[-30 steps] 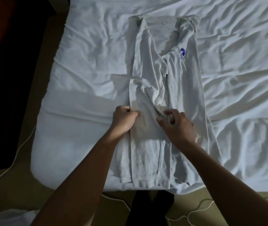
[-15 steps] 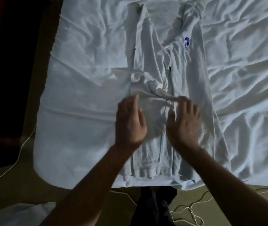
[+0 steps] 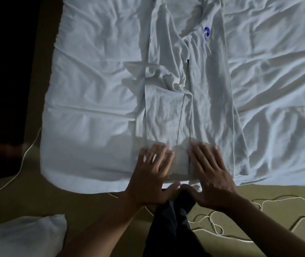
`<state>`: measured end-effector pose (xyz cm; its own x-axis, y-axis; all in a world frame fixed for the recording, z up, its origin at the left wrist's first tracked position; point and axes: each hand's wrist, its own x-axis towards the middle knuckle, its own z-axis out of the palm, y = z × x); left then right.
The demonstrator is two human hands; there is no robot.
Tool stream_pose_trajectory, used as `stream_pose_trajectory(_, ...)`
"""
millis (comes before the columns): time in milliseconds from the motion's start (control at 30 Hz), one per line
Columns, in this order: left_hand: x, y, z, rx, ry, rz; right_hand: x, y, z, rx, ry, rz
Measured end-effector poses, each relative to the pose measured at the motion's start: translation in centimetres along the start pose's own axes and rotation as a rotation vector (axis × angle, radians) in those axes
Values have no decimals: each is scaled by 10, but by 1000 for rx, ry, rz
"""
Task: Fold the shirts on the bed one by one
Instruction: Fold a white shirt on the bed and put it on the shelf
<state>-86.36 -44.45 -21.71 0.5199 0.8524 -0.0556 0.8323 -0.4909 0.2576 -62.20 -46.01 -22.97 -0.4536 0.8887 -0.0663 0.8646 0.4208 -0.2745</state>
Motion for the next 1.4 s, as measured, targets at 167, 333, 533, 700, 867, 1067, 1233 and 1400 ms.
stream_pose_trajectory(167,-11,3,8,68,-105,-2,-12,12,-2,-109,-75,-28)
stream_pose_trajectory(333,-1,4,15,195,-37,38,-10,22,2,-89,49,-96)
stream_pose_trajectory(533,8,-1,17,221,-12,42,-5,35,0,38,111,-125)
stream_pose_trajectory(700,33,-3,-27,-55,-108,-81,17,35,-34,234,183,28)
stream_pose_trajectory(867,98,-27,-87,-324,-403,-307,64,49,-69,334,162,160)
stream_pose_trajectory(1067,207,-82,-139,-366,-458,-291,161,91,-112,419,217,314)
stream_pose_trajectory(1233,298,-131,-169,-359,-393,-310,245,129,-141,319,204,366)
stream_pose_trajectory(1400,375,-171,-176,-381,-297,-364,318,166,-156,328,202,434)
